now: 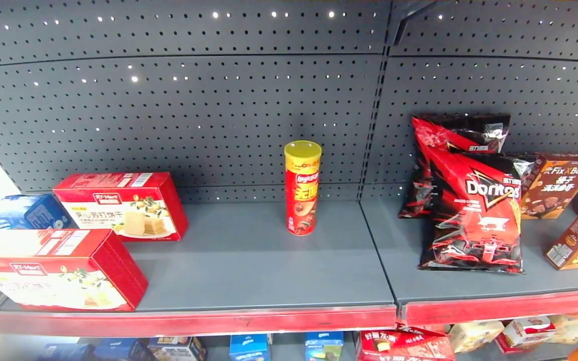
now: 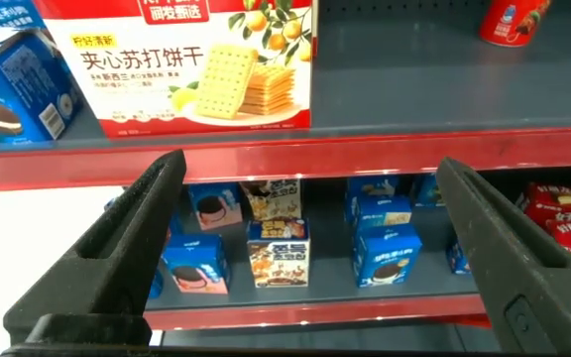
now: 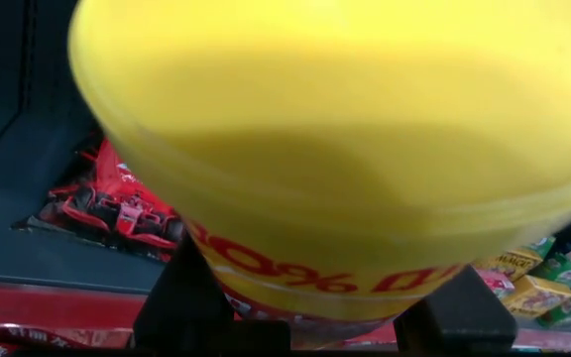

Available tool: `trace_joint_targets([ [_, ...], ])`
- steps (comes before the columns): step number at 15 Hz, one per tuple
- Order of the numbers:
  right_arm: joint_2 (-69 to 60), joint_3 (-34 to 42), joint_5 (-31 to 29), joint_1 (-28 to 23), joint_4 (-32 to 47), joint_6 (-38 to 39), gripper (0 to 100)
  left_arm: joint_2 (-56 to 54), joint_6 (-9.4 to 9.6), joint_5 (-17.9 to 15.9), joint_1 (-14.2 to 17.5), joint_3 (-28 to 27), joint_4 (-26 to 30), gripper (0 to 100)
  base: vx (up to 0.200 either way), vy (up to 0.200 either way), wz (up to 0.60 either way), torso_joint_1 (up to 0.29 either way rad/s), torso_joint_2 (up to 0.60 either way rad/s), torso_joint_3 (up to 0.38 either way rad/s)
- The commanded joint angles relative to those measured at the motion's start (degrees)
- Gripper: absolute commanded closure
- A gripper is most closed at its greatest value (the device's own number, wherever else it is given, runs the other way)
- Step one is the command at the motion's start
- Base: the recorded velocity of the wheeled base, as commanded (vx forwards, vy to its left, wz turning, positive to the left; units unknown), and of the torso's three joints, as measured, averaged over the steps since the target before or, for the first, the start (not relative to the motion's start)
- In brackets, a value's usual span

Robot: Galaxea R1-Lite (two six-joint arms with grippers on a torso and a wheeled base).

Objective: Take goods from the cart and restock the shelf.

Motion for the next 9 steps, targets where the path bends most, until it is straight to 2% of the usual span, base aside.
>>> trace_joint_targets([
  [1, -1.0, 0.2, -0.1, -0.2, 0.1, 0.0, 100, 0.0, 0.06, 0.0, 0.0, 0.0, 0.0, 0, 0.000, 0.000, 0.00, 0.000, 0.00, 0.000],
  [7, -3.4, 0.3, -0.1, -4.4, 0.1, 0.0, 100, 0.0, -0.03, -0.1, 0.0, 0.0, 0.0, 0, 0.000, 0.000, 0.00, 0.000, 0.00, 0.000],
  [9, -3.6, 0.1, -0.1, -4.4, 0.1, 0.0, 100, 0.0, -0.20, 0.0, 0.0, 0.0, 0.0, 0, 0.200, 0.000, 0.00, 0.002, 0.00, -0.002],
])
